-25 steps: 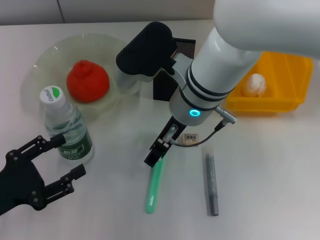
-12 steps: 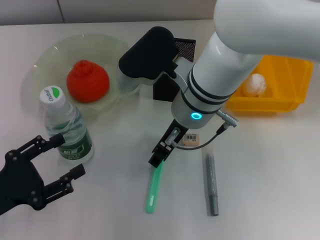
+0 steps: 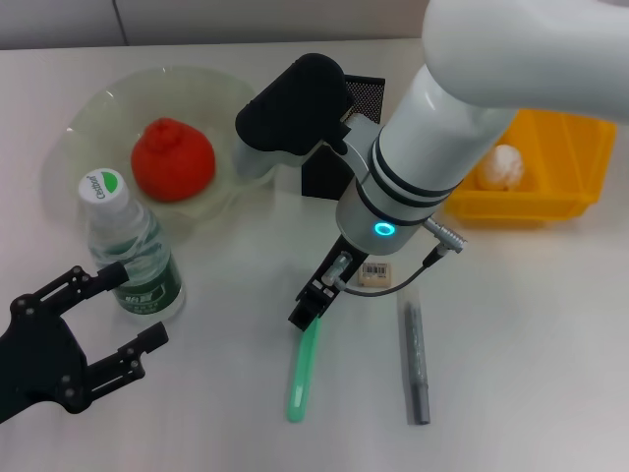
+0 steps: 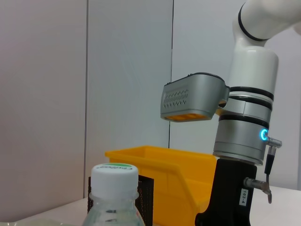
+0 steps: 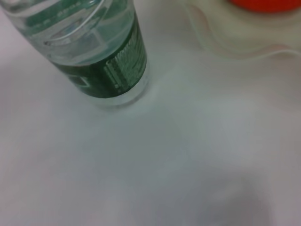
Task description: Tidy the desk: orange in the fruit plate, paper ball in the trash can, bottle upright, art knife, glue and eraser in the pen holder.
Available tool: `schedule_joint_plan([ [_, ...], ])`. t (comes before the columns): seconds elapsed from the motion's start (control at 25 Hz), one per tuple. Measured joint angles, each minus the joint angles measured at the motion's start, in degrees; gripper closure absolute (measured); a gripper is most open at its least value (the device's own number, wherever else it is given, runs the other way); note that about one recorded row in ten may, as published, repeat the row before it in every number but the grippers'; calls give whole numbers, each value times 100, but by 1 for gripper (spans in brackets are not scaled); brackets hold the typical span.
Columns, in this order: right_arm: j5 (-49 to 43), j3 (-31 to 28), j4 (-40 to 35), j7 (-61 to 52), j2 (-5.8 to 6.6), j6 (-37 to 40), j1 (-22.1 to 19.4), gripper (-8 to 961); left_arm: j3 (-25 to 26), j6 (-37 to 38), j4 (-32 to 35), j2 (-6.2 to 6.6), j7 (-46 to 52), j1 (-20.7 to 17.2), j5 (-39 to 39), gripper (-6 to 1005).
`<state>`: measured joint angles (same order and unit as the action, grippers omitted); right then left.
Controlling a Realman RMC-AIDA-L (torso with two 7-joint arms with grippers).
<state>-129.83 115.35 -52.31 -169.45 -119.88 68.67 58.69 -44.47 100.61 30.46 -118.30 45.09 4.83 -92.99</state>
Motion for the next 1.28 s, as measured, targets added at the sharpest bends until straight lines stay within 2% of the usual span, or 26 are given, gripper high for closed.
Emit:
schedule_joint_plan([
  [0.44,2,-62,125,0,0,-62,17,472,0,-2,-6,0,0,0,0,234],
  [0.64,-20,-65,127,0,0,-81,26,601,0,-7,-6,0,0,1,0,234],
  [0.76,-29,-42,129,17,0,-83,57,604,0,-12,-6,0,0,1,0,234],
  [1.2,-49,-66,171,85,0,-164,97,757,30,-25,-58,0,-27,19,0,234],
  [1.28,-31,-95,165,82,0,-133,97,756,34,-25,-83,5,-34,39,1,234],
])
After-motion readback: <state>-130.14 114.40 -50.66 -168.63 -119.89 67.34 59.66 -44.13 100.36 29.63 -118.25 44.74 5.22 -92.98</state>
